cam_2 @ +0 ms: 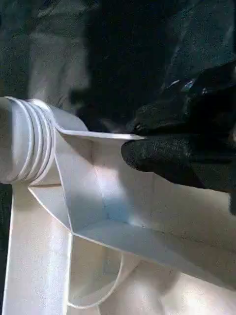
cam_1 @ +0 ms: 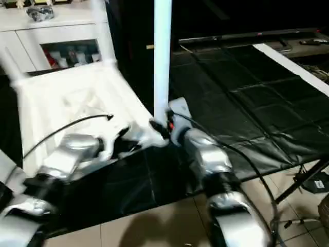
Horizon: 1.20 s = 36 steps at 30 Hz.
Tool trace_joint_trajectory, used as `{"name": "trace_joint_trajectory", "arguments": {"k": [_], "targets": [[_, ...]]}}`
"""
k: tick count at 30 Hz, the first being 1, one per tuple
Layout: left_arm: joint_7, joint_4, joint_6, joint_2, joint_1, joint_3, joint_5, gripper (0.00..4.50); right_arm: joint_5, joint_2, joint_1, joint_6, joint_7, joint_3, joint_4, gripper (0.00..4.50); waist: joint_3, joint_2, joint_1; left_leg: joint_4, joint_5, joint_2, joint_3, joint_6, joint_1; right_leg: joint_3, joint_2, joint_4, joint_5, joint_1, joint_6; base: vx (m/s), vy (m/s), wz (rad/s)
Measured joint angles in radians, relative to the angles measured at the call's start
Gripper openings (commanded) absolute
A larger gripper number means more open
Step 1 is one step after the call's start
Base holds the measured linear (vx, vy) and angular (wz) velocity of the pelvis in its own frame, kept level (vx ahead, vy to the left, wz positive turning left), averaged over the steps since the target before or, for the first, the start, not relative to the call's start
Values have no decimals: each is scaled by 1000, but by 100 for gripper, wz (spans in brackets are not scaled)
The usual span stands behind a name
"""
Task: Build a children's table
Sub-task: Rotate leg to tighten
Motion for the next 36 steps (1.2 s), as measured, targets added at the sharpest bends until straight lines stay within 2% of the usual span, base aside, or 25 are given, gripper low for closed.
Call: {"name": "trace_joint_trajectory", "arguments": {"k": [3,4,5,7,10,12,19,24,27,28,31,35,36], "targets": [[7,-8,4,-1,0,-1,2,0,-3,7,-3,4,-6,-11,-1,207,0,0,6,-3,0,0,0,0,0,0,0,-1,0,-1,0,0,0,0],[7,-9,4,-1,1,-1,3,0,-3,7,-3,4,-4,-11,-1,259,0,0,7,-4,0,0,0,0,0,0,1,0,0,-1,0,0,0,0],[6,-9,4,-1,1,-1,3,0,-3,7,-3,3,-2,-11,-1,272,0,0,8,-4,0,1,0,0,0,0,1,0,0,-2,0,0,0,0],[3,-10,4,3,1,-2,4,0,4,8,1,2,22,-12,-4,274,0,0,8,-4,0,1,0,0,0,0,1,0,0,-2,0,0,0,0],[-28,-11,3,16,1,-4,3,0,26,-3,31,-7,74,-18,-29,314,0,0,10,-4,0,1,1,0,0,0,1,-1,0,-2,0,0,0,0],[-35,-14,3,20,1,-5,3,0,37,-10,41,-6,99,-18,-42,324,1,-1,10,-4,0,1,1,0,0,0,1,0,0,-2,0,0,0,0],[-162,-20,-62,82,14,-33,-12,0,103,-126,109,53,341,-4,-116,383,2,-3,24,-4,0,1,1,0,-2,0,1,-1,-1,-4,0,0,0,0],[-290,-20,-158,136,37,-55,-23,0,127,-239,138,59,561,37,-137,421,3,-2,44,-4,0,1,1,0,-3,0,0,-1,-1,-4,0,0,0,0],[-348,-21,-186,162,43,-65,-25,0,149,-283,148,76,667,61,-158,441,3,-2,62,-3,0,1,1,1,-4,-1,0,0,-1,-4,0,0,0,0],[-378,-25,-206,176,48,-75,-27,0,155,-317,149,79,729,76,-167,441,3,-2,70,-3,0,1,1,1,-4,-1,0,-1,-1,-4,0,0,0,0],[-448,-46,-233,209,63,-96,-43,0,157,-352,146,73,848,106,-167,441,3,-2,81,-2,0,1,1,1,-4,-1,0,0,-1,-4,0,0,0,0],[-519,-72,-252,224,80,-120,-53,0,157,-363,126,39,955,145,-132,441,3,-2,95,-1,0,1,1,1,-4,-1,-1,0,-1,-4,0,0,0,0],[-531,-75,-257,223,82,-123,-54,0,157,-361,114,34,976,156,-118,426,3,-1,97,0,0,2,2,1,-3,-1,-1,1,-1,-4,0,0,0,0]]}}
